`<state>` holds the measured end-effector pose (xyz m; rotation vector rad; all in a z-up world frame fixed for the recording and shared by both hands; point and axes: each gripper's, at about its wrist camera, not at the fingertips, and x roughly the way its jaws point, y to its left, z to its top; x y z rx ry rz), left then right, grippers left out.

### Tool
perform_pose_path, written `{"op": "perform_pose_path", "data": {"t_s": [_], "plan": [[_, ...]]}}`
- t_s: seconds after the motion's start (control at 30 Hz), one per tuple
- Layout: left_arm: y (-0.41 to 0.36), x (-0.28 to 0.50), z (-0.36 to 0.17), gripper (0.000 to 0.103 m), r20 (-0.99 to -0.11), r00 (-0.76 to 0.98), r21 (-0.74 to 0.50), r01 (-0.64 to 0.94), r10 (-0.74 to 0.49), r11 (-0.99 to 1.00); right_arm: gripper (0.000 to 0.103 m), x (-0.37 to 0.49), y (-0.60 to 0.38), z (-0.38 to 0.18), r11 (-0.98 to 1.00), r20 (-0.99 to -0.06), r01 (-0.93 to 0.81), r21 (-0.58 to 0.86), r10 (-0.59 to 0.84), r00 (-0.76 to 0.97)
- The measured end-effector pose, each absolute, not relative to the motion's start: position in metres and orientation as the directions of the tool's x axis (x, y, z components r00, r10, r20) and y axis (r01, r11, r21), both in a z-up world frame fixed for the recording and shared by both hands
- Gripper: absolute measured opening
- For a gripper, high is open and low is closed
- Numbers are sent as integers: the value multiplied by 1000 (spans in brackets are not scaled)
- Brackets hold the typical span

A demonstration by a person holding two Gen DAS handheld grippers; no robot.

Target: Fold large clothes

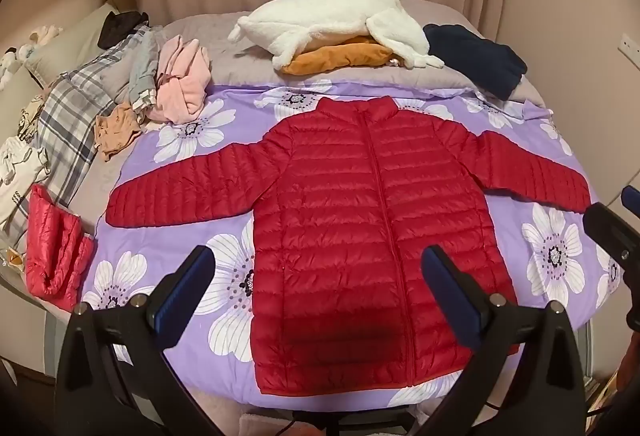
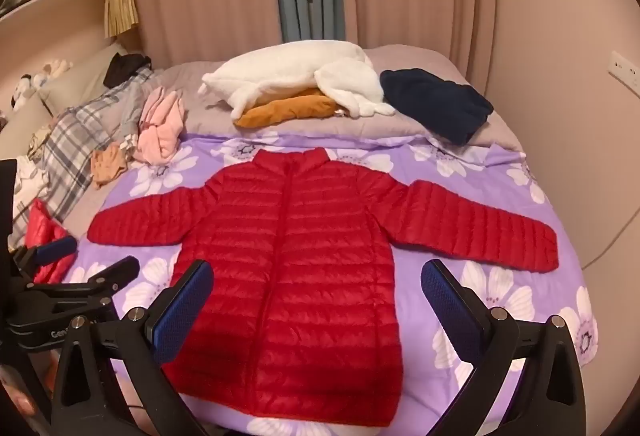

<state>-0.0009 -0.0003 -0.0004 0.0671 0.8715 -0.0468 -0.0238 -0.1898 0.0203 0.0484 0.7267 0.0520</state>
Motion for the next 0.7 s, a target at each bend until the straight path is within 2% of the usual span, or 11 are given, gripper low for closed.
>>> {"op": "perform_pose_path", "data": {"t_s": [0.13, 0.7], "plan": [[-1, -4, 1, 103, -767, 639, 24, 108, -51, 994, 102, -23, -189, 20, 997, -664, -31, 66, 67, 744], [-3, -6, -13, 103, -776, 631, 44, 98, -28, 994, 102, -22, -191, 19, 998, -673, -35, 60, 66, 736]]}}
